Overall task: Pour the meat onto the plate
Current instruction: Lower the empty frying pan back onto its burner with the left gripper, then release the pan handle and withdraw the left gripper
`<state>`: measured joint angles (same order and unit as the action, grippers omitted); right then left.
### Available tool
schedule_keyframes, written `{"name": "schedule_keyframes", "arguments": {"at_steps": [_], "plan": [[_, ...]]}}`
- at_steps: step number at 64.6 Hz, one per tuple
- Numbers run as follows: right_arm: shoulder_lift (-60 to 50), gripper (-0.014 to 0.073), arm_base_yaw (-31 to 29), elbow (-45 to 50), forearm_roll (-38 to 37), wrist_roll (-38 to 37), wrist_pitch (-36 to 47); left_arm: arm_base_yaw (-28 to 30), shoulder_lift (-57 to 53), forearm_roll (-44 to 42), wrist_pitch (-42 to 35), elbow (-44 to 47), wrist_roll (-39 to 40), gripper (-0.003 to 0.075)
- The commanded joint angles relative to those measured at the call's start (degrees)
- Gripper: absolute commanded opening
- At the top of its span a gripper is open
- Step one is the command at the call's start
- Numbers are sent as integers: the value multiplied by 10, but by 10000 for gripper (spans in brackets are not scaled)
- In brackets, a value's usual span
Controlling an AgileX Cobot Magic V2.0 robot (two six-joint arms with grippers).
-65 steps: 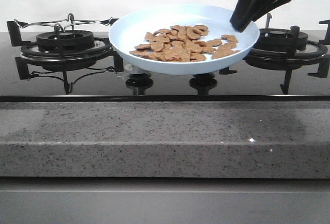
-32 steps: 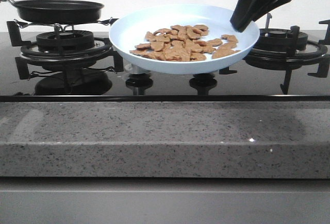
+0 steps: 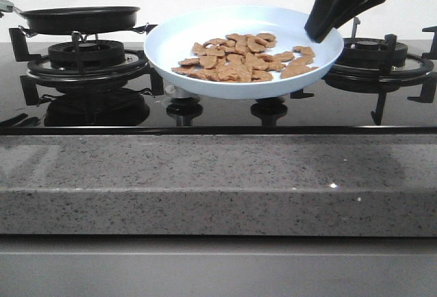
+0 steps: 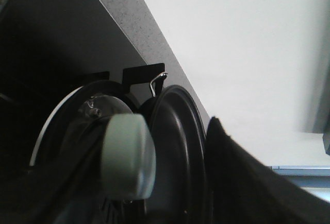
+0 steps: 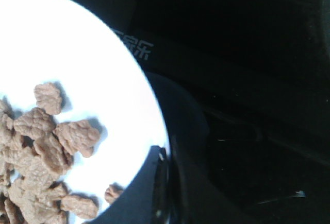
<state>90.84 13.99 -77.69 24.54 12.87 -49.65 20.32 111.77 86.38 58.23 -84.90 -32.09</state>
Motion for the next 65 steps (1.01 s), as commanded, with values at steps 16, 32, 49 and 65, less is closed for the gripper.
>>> {"name": "schedule_keyframes", "arguments": {"at_steps": [16,32,49,65], "plan": [[-27,-61,-1,-15,21,4,21,6,-35,-15,142,-20,2,498],[-27,-61,-1,-15,21,4,20,-2,-81,-153,144,-20,26,388],[-27,-61,-1,-15,21,4,20,-8,-125,-181,144,-20,27,38],[-27,-61,-1,-15,21,4,20,-52,-203,-235,124,-11,25,-20]]}}
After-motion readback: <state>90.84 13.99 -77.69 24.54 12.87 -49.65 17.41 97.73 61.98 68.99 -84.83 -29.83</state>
